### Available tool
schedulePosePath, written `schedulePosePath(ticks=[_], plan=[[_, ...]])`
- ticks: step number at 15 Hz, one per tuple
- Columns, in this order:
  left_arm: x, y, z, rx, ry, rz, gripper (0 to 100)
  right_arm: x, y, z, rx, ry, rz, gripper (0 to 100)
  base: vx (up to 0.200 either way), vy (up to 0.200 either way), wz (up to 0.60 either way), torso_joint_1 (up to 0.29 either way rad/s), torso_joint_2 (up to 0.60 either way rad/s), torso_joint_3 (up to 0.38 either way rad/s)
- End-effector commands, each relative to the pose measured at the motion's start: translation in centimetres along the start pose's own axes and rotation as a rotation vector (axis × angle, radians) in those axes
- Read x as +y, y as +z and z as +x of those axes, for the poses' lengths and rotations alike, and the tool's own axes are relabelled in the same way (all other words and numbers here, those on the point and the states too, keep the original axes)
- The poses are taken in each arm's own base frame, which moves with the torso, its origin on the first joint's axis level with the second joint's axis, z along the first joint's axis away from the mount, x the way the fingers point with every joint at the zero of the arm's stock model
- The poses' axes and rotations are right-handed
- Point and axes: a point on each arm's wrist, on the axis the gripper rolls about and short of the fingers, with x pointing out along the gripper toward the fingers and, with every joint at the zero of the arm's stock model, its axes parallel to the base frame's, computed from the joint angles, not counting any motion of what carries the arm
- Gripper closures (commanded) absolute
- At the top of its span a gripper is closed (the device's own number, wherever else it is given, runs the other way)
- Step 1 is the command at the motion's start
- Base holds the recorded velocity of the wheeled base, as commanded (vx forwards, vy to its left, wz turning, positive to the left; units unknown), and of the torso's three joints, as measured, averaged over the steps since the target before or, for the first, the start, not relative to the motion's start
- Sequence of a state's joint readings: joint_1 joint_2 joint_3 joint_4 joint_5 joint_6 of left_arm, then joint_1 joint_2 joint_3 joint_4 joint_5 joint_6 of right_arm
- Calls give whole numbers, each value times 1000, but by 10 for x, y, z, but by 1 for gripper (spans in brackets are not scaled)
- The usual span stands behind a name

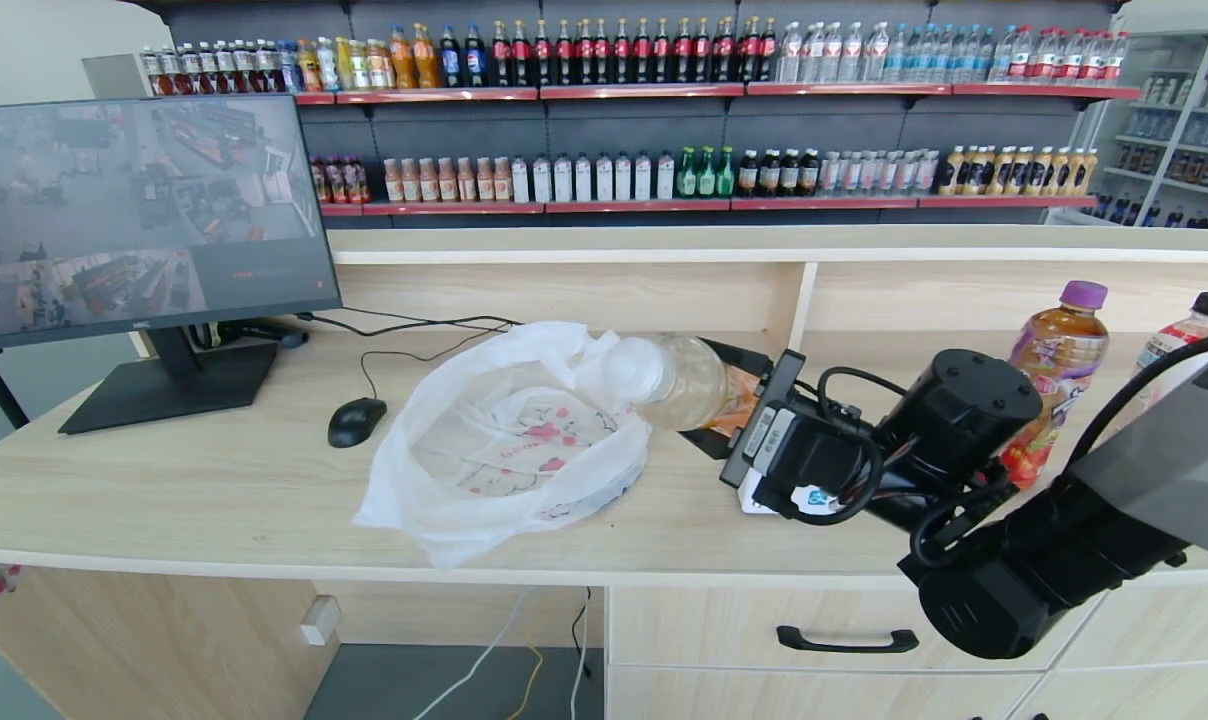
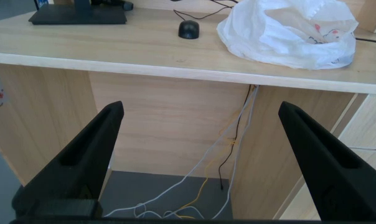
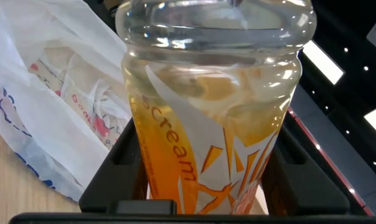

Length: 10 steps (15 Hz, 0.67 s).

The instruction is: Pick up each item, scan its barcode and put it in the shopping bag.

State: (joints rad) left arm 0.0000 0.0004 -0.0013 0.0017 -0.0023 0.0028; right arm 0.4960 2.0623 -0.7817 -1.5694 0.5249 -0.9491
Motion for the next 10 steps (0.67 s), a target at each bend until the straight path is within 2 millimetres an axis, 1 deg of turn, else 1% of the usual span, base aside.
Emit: schedulePosePath(ticks=[1,5,7,8,10], plan=[[0,0,0,-1,-1,0,0,5,-5,0,5,14,8,100,0,0,0,0,0,0],[0,0,0,-1,-1,0,0,-2,-7,-5,13,3,-2,100,0,0,0,0,0,0],[0,0,0,1,1,0,0,-13,-14,-19,42,-5,-28,100,0,0,0,0,0,0],[0,0,0,-1,1,0,0,-15,-15,-21,47,-8,-32,100,0,0,0,0,0,0],[0,0,0,-1,-1,0,0,-22,-27,-32,62,-2,-50,100,0,0,0,0,0,0]])
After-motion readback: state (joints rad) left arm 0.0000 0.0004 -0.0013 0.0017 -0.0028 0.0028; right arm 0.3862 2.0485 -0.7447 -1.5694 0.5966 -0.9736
